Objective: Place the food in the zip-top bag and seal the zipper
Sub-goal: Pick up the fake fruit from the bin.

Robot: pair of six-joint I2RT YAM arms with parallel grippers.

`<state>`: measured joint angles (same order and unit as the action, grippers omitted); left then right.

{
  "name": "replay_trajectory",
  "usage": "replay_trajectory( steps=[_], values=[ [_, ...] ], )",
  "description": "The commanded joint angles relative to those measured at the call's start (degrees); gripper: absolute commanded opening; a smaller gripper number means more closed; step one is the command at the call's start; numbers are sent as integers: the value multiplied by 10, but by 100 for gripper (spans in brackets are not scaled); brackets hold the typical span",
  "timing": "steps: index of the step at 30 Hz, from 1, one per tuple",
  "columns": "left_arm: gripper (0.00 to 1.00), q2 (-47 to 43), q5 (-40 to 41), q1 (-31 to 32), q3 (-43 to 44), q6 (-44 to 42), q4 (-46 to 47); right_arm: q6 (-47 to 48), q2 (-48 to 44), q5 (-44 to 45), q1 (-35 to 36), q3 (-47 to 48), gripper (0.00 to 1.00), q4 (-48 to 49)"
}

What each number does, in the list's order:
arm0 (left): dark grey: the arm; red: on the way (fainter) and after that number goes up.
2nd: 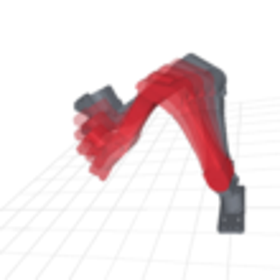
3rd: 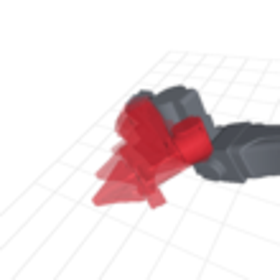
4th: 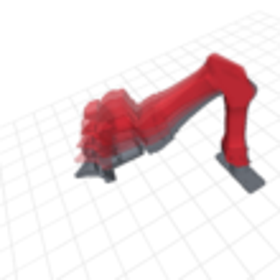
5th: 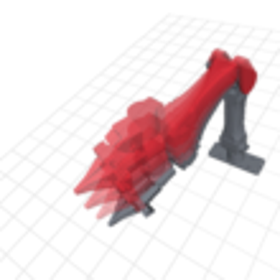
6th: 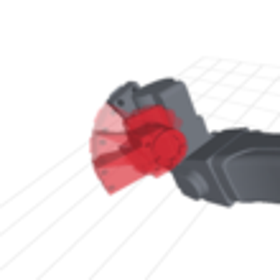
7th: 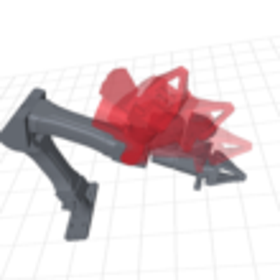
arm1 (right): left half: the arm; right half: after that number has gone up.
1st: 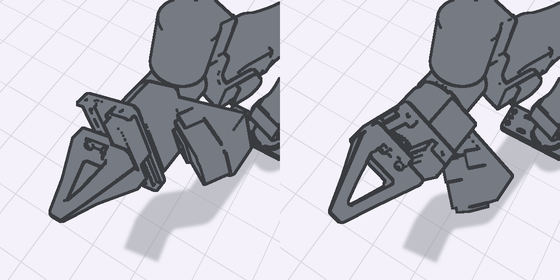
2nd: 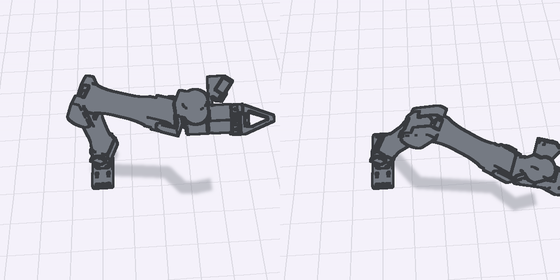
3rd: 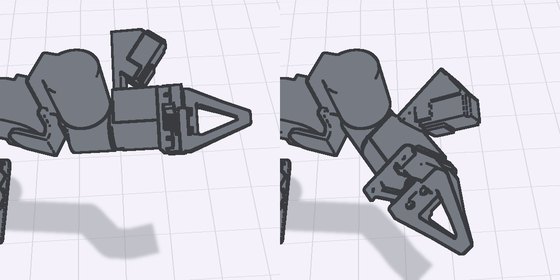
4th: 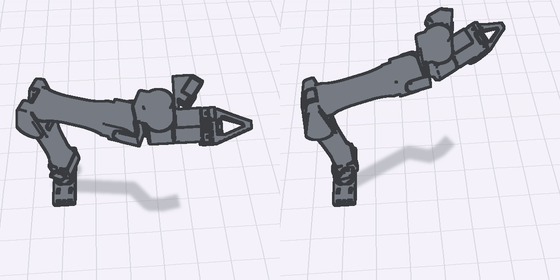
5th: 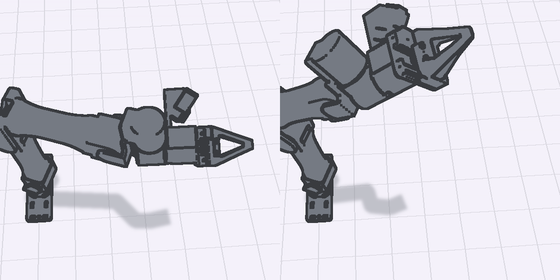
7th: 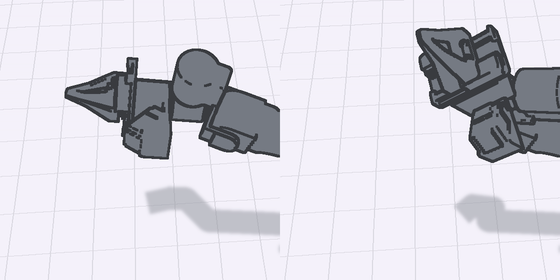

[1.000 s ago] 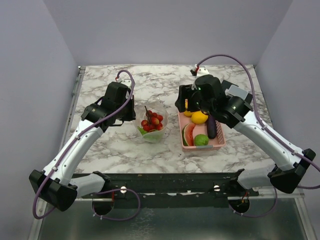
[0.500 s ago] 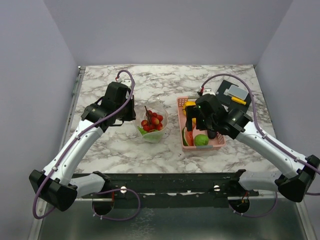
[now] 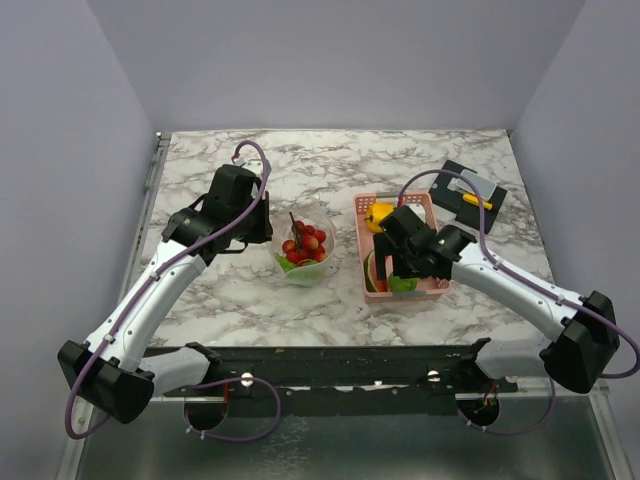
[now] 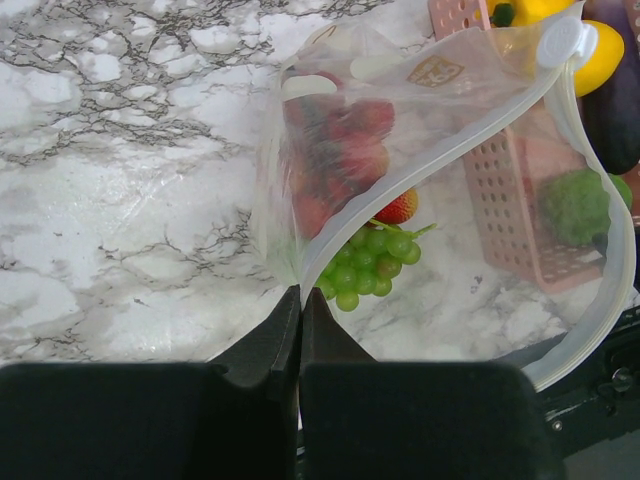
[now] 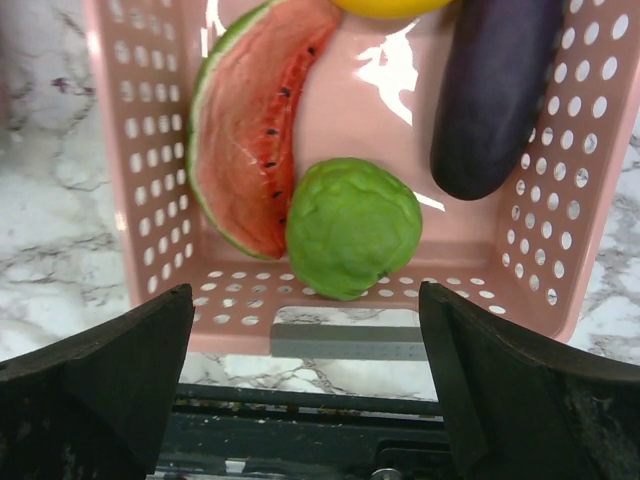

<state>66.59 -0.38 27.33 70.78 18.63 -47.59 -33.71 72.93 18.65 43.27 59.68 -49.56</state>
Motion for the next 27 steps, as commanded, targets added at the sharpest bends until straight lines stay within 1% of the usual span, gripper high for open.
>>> replay_trajectory(
  steps=[1,6,17,20,22,25,27],
  values=[
    [0,-13,-15,-3,-7,4,11,-12,25,17,-21,-18,100,16],
    [0,-14,-13,-3,-7,2,10,-9,52,13,-44,-38,100,35],
    [0,-7,-10,-3,-1,-2,11,-7,94,-5,-63,-72,99,76],
    [0,-3,-11,-3,1,-2,10,-7,94,-6,-64,-77,94,83],
    [0,0,-11,-2,3,-3,11,-5,93,-9,-66,-80,89,87],
    [0,3,-13,-3,4,-3,11,4,92,-19,-69,-83,75,94],
    [0,5,-14,-2,7,-2,11,7,95,-21,-70,-83,65,95]
  ],
)
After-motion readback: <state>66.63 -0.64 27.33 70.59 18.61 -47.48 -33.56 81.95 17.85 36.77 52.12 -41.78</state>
